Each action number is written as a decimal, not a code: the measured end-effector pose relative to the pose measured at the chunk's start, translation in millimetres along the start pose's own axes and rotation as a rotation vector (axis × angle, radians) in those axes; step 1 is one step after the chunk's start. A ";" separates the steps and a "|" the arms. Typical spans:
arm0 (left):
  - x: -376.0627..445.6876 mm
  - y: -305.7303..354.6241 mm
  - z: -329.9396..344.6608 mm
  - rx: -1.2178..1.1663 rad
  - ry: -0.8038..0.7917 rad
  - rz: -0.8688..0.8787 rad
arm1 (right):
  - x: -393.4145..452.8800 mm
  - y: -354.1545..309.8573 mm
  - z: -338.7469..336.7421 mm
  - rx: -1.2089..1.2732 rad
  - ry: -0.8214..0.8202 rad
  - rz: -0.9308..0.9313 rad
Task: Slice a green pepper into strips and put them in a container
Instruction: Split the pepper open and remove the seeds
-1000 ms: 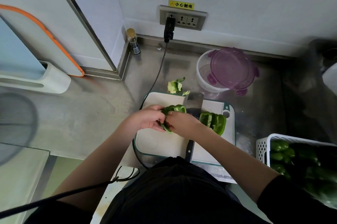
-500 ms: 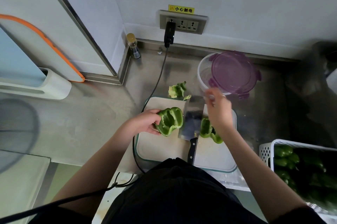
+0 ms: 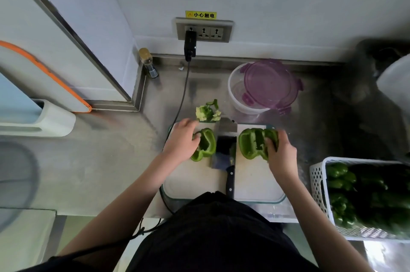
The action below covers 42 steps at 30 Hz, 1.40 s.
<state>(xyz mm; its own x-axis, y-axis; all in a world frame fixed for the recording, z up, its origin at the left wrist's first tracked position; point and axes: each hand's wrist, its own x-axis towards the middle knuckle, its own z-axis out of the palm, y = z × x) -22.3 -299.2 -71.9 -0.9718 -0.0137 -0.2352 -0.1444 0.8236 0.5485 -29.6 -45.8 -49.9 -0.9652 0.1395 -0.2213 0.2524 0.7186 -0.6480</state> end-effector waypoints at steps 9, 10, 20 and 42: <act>1.0 53.9 -11.3 -1.332 -0.573 -0.553 | -1.8 -60.5 17.3 0.225 -0.356 -0.149; 0.3 49.5 -9.2 -1.329 -0.558 -0.565 | -4.9 -60.2 19.5 0.210 -0.317 -0.170; -4.9 35.7 -9.8 -1.362 -0.437 -0.491 | -28.0 -83.0 42.8 -0.616 -0.257 -0.350; 2.7 51.8 -18.4 -1.072 -0.283 -0.469 | -12.5 -105.7 50.6 -0.832 -0.340 -0.490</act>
<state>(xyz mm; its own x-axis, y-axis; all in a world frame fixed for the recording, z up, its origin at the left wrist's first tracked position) -35.9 -267.0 -29.3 -0.7271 0.0498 -0.6847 -0.6849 -0.1207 0.7186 -40.8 -158.0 -15.5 -0.8464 -0.4040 -0.3468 -0.4169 0.9081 -0.0405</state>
